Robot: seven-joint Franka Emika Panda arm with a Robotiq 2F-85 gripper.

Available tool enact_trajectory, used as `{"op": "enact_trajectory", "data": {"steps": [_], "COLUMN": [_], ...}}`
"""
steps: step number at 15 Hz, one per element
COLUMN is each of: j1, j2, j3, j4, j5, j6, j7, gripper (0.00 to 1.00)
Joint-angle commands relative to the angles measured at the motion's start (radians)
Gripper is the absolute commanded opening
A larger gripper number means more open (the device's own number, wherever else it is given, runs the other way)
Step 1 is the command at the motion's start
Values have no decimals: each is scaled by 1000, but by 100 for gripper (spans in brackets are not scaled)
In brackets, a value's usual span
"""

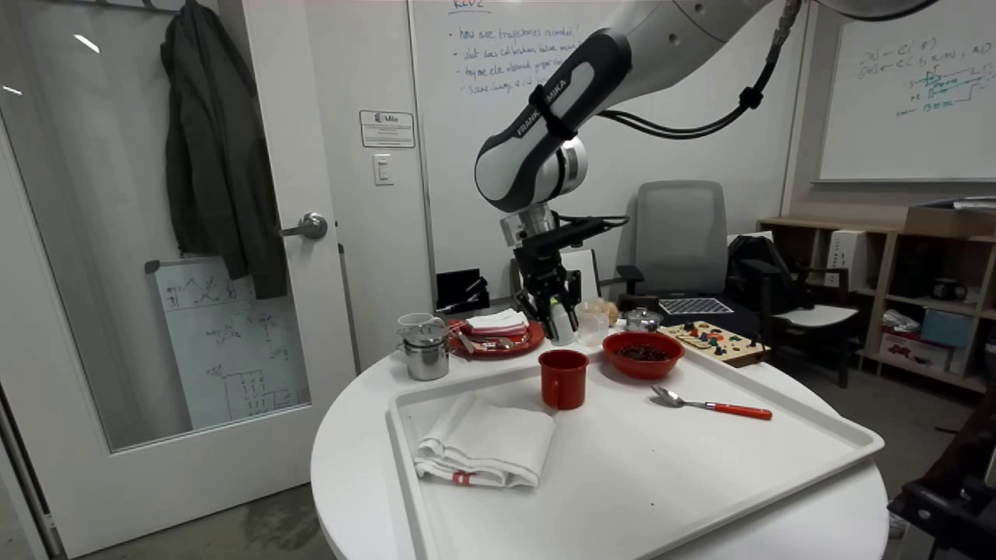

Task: Put the bottle in the mug

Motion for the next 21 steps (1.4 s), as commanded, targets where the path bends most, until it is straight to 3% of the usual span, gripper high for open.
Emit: {"op": "enact_trajectory", "data": {"steps": [1, 16, 17, 18, 21], "j1": [-26, -52, -52, -41, -40], "j2": [7, 11, 9, 36, 35], "j3": [4, 15, 17, 2, 4], "j4": [-1, -153, -158, -116, -125], "j5": [14, 33, 34, 23, 23], "j6": [29, 270, 268, 243, 248], "j7": [-27, -32, -33, -17, -18], "gripper": [18, 18, 38, 42, 42]}}
